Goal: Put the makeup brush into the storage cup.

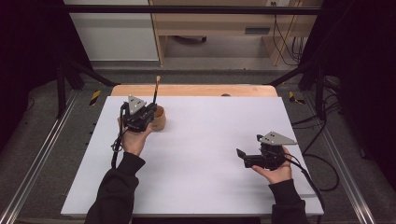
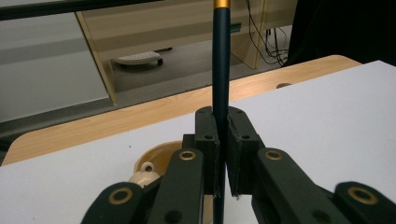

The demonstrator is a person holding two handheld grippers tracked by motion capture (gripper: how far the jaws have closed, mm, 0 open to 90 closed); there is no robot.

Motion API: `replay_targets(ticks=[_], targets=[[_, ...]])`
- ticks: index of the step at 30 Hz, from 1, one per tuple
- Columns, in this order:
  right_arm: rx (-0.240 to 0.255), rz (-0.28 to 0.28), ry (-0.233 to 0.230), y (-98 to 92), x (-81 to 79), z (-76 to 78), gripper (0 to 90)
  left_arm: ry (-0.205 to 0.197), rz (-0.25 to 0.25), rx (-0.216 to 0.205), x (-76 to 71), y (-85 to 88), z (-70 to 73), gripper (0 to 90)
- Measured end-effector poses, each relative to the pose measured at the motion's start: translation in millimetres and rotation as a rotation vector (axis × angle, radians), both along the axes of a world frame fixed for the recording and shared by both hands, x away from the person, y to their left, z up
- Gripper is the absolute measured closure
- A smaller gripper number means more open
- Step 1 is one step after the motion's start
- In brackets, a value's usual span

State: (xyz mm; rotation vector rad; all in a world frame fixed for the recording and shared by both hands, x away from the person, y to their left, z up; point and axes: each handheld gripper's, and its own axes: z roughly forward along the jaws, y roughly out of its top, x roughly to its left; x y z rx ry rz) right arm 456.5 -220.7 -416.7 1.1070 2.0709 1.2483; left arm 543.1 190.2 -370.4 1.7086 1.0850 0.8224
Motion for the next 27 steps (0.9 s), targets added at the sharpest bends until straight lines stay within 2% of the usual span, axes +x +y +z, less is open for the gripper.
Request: replay_targets(ticks=[12,27], targets=[[0.001,-0.003,0.005,-0.3,0.0,-0.7,5.6,0.012,0.011,-0.016,19.3,-2.5,-5.5,83.5],[-0.013,0.003,0.009,1.0,1.9,-4.3,5.7,0.025,0.021,-0.004,42.3,-2.6,-16.4,83.5]])
